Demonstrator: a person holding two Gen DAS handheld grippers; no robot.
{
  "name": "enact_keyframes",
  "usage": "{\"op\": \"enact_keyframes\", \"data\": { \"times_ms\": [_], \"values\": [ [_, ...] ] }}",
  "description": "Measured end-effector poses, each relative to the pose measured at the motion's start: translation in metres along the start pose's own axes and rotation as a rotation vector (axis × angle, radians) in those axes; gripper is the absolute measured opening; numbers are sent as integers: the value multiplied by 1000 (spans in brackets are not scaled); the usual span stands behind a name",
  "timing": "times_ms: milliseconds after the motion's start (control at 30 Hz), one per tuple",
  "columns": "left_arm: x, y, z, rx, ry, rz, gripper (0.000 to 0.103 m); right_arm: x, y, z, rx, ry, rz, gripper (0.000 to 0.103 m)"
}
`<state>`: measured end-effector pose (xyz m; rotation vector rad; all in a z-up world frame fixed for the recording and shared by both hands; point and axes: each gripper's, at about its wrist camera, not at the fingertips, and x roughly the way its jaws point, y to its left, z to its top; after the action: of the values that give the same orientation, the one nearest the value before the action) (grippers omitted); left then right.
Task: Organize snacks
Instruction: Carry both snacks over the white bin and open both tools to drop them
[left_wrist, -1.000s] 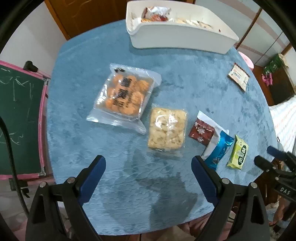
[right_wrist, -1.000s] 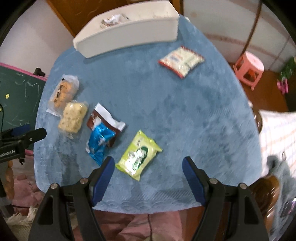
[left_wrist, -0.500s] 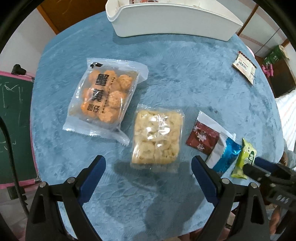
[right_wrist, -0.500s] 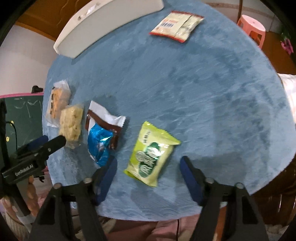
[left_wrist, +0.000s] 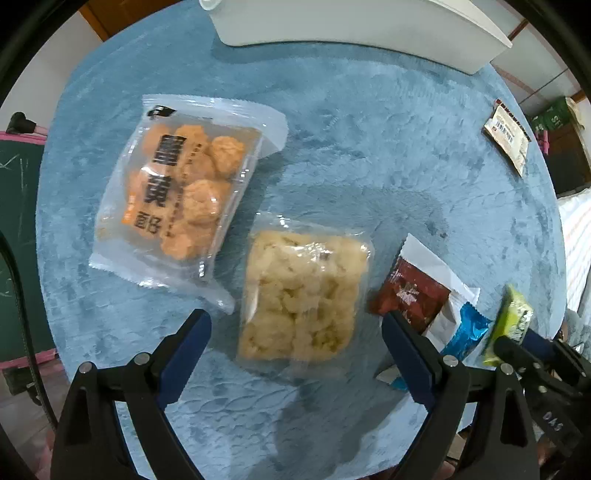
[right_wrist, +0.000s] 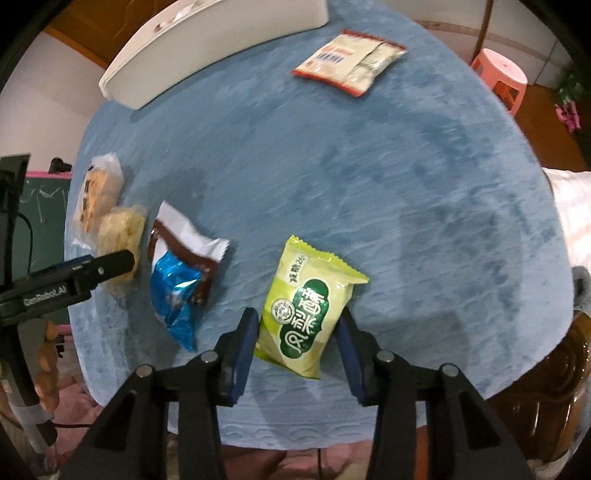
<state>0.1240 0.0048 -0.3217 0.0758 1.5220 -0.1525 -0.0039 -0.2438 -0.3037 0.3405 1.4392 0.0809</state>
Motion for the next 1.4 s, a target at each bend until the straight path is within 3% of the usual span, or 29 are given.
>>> {"op": "enact_keyframes", "data": {
  "times_ms": [67,100,133,400,567,800,1100,1233,1400],
  "values": [
    [3,-2,1,3,6,-2,80,-3,-9,0,8,-8,-4,43],
    [6,-4,2,9,21,7,65,-5,-12,0,11,-14,-6,43],
    [12,-12,6,11,36,21,58,-7,-14,0,13,-17,-6,43],
    [6,-11,-5,-22,37,-10,57,-24,-12,19,-41,-56,-35,43],
    [-18,-17,-11,14,32,-61,57,-44,2,36,-109,-119,-49,43],
    [-90,-39,9,85,-153,-68,57,-72,27,64,-176,-203,-30,43],
    [-211,-45,82,75,-461,-51,57,-151,67,142,-260,-414,39,43],
    [-244,-42,122,62,-535,-19,57,-181,86,179,-295,-507,55,43],
    [-258,-36,166,-1,-558,6,57,-195,96,218,-314,-566,63,43]
  ]
}}
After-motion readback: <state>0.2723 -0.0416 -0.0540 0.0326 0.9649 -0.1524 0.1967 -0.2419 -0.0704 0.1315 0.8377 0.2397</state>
